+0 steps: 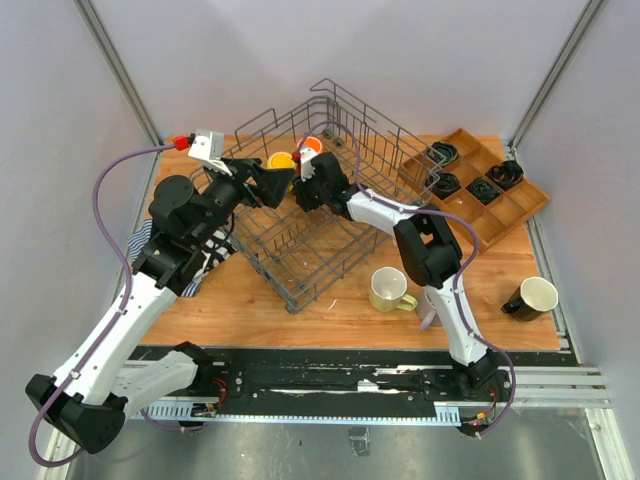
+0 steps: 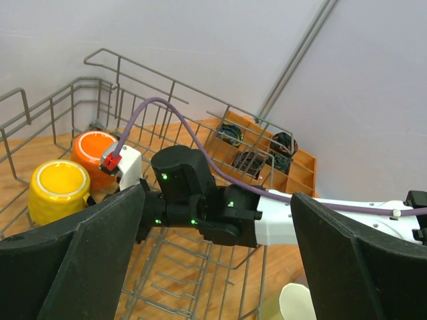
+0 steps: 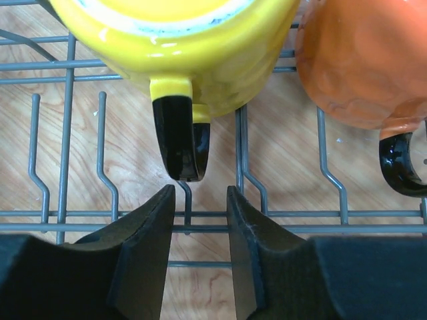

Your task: Load the cups into the dish rack

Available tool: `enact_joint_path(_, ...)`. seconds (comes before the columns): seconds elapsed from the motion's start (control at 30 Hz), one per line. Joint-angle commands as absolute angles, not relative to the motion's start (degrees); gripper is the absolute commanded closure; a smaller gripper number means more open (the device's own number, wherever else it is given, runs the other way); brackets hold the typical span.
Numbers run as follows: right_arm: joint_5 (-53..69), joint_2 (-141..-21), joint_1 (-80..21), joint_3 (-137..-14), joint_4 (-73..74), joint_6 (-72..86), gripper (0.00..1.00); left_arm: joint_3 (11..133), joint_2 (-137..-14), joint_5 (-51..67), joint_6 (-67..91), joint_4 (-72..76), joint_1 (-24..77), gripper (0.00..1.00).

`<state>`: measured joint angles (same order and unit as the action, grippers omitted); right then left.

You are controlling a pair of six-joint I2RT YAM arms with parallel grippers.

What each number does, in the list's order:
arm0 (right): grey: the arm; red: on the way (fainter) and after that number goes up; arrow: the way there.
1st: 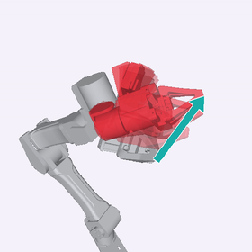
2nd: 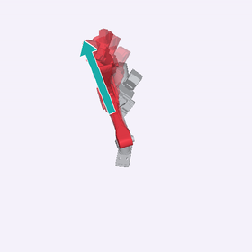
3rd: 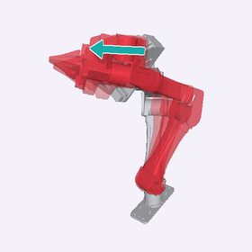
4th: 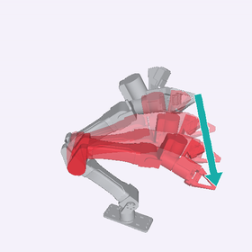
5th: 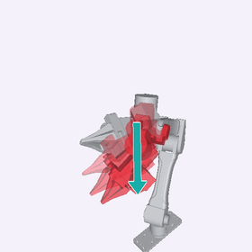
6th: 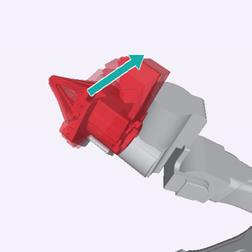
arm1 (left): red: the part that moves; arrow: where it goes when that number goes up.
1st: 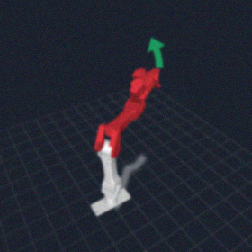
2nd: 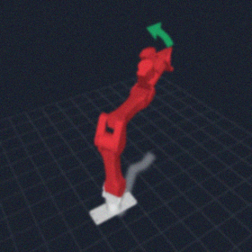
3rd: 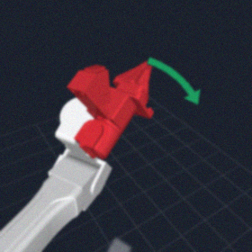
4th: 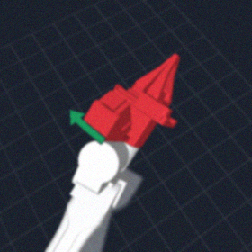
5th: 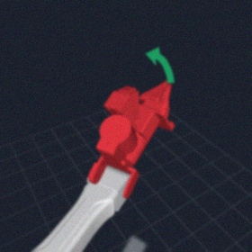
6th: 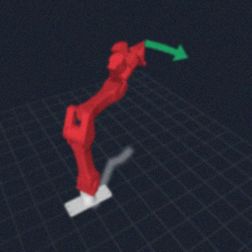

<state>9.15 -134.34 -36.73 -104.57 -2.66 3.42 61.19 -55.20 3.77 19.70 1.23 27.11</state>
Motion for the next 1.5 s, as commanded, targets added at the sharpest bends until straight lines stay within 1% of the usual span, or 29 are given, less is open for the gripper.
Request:
enact_joint_path(0.0, 6.5, -129.7, -37.5, -100.3, -2.1, 3.8, 0.61, 60.7, -53.9, 4.8, 20.1, 3.2, 26.5, 0.04)
enact_joint_path(0.3, 5.8, -118.3, -37.4, -94.2, -2.2, 4.0, 0.50, 60.1, -53.1, 3.0, 17.9, -3.7, 26.5, 0.05)
enact_joint_path(0.37, 5.6, -115.6, -37.4, -93.1, -1.5, 4.2, 0.48, 59.8, -52.7, 3.6, 17.4, -5.1, 26.5, 0.05)
enact_joint_path(0.47, 4.5, -110.8, -37.4, -91.4, 0.2, 4.4, 0.43, 58.6, -52.1, 5.5, 17.6, -6.2, 26.5, 0.05)
enact_joint_path(0.57, 3.2, -105.8, -37.5, -89.5, 2.4, 5.1, 0.41, 57.4, -51.3, 8.7, 18.1, -6.8, 26.5, 0.05)
enact_joint_path(0.73, -0.2, -96.2, -37.8, -85.8, 7.7, 7.9, 0.35, 55.5, -48.5, 11.3, 19.0, -7.4, 26.6, 0.05)
enact_joint_path(0.9, -5.4, -86.3, -38.4, -84.0, 19.4, 12.8, 0.27, 55.1, -48.2, 18.5, 20.2, -8.7, 26.5, 0.05)
enact_joint_path(0.93, -7.3, -84.0, -38.6, -83.3, 22.1, 14.1, 0.28, 54.6, -48.5, 21.3, 21.1, -8.0, 26.5, 0.05)
enact_joint_path(1.0, -10.4, -79.6, -39.2, -82.4, 28.2, 16.6, 0.33, 52.6, -49.2, 27.4, 23.0, -5.2, 26.8, 0.08)
enact_joint_path(1.07, -13.6, -75.5, -40.1, -81.9, 35.4, 18.7, 0.34, 49.8, -49.2, 29.4, 24.0, -2.7, 28.9, 0.10)
enact_joint_path(1.2, -17.8, -68.5, -42.3, -79.3, 47.4, 24.2, 0.35, 48.0, -48.6, 19.8, 20.9, -4.1, 40.6, 0.10)
enact_joint_path(1.27, -18.6, -65.8, -43.4, -77.6, 52.1, 27.6, 0.35, 47.9, -49.6, 15.4, 23.3, -5.0, 45.4, 0.11)
enact_joint_path(1.3, -18.9, -64.6, -43.9, -76.9, 54.4, 29.4, 0.35, 48.0, -50.2, 13.5, 24.8, -5.4, 47.2, 0.13)
enact_joint_path(1.47, -18.0, -60.9, -44.6, -74.5, 63.5, 34.9, 0.33, 48.2, -51.3, 0.5, 35.0, -6.2, 54.0, 0.16)
